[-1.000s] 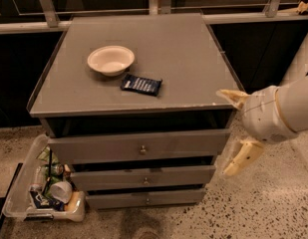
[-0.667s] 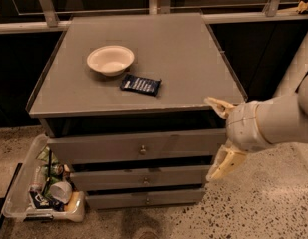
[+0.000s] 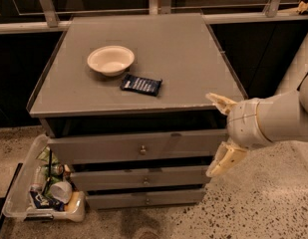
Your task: Open top drawer
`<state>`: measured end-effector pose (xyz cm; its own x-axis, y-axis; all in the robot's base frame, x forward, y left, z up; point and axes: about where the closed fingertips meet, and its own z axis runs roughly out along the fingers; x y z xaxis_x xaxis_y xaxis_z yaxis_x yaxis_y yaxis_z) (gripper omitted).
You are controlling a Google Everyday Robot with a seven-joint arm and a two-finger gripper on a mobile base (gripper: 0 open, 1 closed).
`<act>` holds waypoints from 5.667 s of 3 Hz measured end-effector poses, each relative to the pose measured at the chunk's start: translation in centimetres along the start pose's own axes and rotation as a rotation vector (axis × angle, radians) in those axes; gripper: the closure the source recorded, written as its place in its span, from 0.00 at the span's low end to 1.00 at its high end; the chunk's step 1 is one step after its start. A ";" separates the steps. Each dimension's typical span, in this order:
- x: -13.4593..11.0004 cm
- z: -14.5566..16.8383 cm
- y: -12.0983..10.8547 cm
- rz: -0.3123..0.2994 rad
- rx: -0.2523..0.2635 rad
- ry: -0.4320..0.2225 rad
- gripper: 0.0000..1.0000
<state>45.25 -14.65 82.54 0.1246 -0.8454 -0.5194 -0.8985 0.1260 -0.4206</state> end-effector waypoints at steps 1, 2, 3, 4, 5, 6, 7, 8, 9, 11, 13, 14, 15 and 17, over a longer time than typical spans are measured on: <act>-0.2 0.2 0.0 -0.010 -0.007 -0.012 0.00; 1.0 2.1 0.4 -0.018 -0.021 -0.014 0.00; 3.6 5.2 1.0 -0.001 -0.053 0.020 0.00; 7.0 7.9 1.3 0.030 -0.076 0.059 0.00; 9.4 10.3 0.8 0.059 -0.086 0.063 0.00; 9.7 13.2 -0.1 0.057 -0.099 0.040 0.00; 10.4 17.9 0.1 0.057 -0.139 0.011 0.00; 10.4 18.0 0.1 0.058 -0.140 0.010 0.00; 10.4 18.0 0.1 0.058 -0.140 0.010 0.18; 10.4 18.0 0.1 0.058 -0.140 0.010 0.64; 9.5 17.1 -0.2 0.050 -0.121 0.000 1.00; 9.6 16.6 0.9 0.058 -0.124 0.002 1.00; 9.6 16.6 0.9 0.058 -0.124 0.002 0.82; 10.0 16.8 1.3 0.077 -0.143 -0.013 0.36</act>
Offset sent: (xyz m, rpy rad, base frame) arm 0.0146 0.0001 -0.0532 0.0033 0.0189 0.0390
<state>52.39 -14.25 64.27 0.0579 -0.8289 -0.5564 -0.9561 0.1142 -0.2697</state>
